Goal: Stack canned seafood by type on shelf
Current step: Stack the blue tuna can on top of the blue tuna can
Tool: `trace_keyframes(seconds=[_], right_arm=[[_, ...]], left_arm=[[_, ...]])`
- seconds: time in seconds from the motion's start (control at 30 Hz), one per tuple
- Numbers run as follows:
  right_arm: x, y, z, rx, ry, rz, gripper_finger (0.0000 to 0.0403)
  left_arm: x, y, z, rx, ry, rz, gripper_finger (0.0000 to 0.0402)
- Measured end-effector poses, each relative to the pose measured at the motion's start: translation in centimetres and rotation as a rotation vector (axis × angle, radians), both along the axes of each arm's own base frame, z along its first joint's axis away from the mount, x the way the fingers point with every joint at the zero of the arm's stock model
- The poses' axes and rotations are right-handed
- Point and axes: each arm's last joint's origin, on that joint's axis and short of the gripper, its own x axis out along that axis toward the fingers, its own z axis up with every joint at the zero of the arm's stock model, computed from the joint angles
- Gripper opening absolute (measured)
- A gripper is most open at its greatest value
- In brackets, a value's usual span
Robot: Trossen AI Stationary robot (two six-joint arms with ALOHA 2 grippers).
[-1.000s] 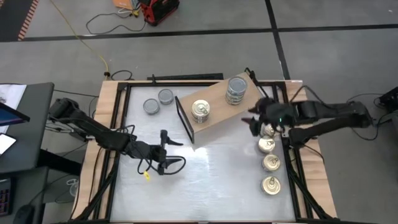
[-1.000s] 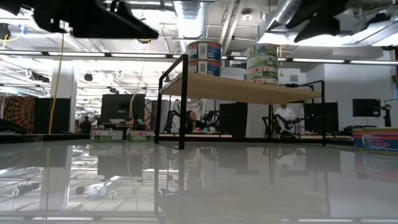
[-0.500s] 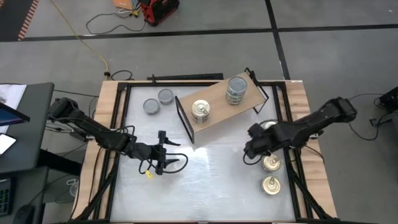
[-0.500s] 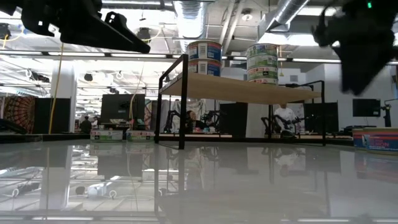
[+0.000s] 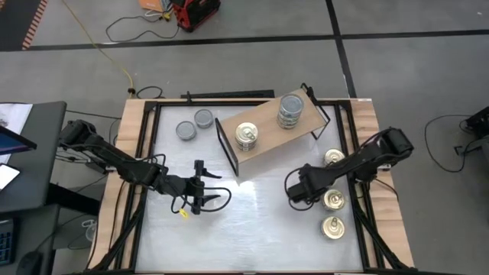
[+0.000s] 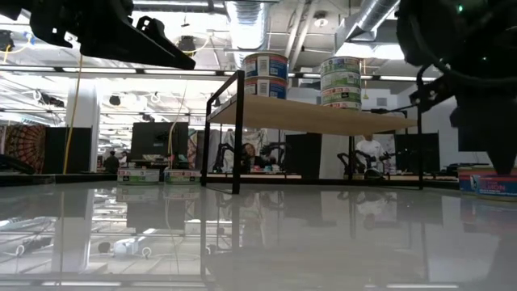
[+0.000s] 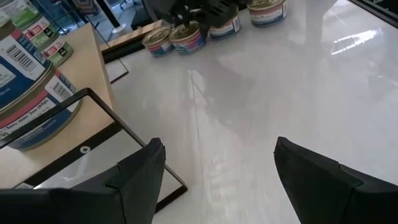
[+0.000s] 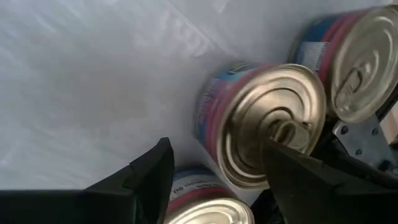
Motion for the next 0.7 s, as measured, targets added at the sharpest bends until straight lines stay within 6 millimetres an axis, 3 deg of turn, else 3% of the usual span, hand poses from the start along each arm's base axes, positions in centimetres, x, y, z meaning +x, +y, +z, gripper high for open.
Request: trace_keyframes(seconds=[0.2,0.47,0.7], right_arm=[[1.4,0.9,-1.9,0.004,0.058,0.071,0.0200],[3.4,2.5,-2.1,-0.010,0.063,0.113,0.0093],[4.6,4.1,-1.1,0.000,-0.036,0.138,0.0066]], left_arm=[[0.0,0.0,0.0,0.011,0.001,-0.004,0.0290],[0.0,0.0,0.0,0.010,0.002,-0.004,0.0290],[0.0,0.0,0.0,0.008,0.002,-0.004,0.0290]])
